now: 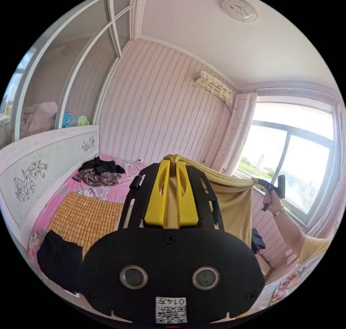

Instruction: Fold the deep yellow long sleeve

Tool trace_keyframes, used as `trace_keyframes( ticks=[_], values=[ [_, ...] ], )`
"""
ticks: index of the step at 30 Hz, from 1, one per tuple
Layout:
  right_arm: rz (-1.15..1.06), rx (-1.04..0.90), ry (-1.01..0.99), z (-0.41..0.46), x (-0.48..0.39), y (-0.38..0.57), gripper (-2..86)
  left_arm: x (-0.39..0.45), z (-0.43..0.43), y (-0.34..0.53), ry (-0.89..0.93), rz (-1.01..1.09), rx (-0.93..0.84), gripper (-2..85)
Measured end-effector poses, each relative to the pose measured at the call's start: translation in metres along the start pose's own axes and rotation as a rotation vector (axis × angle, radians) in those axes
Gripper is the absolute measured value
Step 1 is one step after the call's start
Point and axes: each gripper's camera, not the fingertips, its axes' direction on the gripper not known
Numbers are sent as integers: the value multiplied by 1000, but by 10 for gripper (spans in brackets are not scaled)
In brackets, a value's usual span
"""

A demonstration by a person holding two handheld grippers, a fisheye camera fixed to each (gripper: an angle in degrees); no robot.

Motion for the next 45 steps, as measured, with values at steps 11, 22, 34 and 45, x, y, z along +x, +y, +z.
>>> trace_keyframes(
  ticks=[11, 22, 34, 45],
  values=[
    [-350, 274, 151, 19, -46, -66, 14, 19, 43, -69, 5, 200, 195, 25],
    [195, -399, 80, 208, 147, 253, 20, -117, 177, 211, -87, -46, -588, 39],
    [412, -645, 335, 294, 198, 373, 90, -203, 237, 338, -117, -461, -821, 83],
    [312, -912, 415, 400, 195, 372, 37, -193, 337, 340, -293, -179, -1123, 36]
  ],
)
